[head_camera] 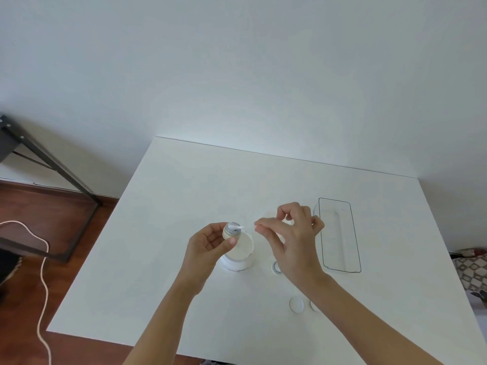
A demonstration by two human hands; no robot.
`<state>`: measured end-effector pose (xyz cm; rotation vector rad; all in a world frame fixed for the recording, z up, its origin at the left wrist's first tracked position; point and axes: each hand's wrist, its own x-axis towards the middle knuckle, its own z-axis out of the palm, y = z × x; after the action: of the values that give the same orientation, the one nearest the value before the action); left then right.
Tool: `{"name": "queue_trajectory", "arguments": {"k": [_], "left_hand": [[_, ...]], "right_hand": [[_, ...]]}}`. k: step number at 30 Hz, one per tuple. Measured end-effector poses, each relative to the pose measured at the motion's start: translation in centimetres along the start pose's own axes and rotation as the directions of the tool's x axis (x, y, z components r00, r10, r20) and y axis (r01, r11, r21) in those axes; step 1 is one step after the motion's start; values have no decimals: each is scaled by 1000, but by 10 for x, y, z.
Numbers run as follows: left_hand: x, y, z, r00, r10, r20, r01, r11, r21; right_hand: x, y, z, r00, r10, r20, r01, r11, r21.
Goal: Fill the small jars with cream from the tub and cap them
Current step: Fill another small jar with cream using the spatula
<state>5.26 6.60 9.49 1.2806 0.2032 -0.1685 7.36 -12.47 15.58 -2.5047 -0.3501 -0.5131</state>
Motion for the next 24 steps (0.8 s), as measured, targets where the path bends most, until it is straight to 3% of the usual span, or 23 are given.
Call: {"name": "queue_trajectory", "arguments": {"k": [4, 9, 19, 21, 24], "left_hand": [[0, 1, 0, 1000, -15, -11, 15, 1000, -21], [1, 2, 2, 1000, -20, -8, 20, 1000, -15], [1, 2, -3, 1000, -11, -9, 11, 1000, -25], [0, 1, -6, 1000, -7, -14, 6, 999, -35], [-1, -1, -12, 1000, -1, -27, 0, 999, -42]], "right_hand": [[-5, 11, 1, 968, -247, -44, 241, 963, -118], [-7, 16, 0, 945, -317, -82, 301, 940, -163], [-8, 18, -3, 940, -320, -115, 303, 942, -144], [-10, 18, -3, 956, -271, -115, 258, 959, -114], [-8, 17, 1, 988, -87, -125, 83, 996, -36]]}}
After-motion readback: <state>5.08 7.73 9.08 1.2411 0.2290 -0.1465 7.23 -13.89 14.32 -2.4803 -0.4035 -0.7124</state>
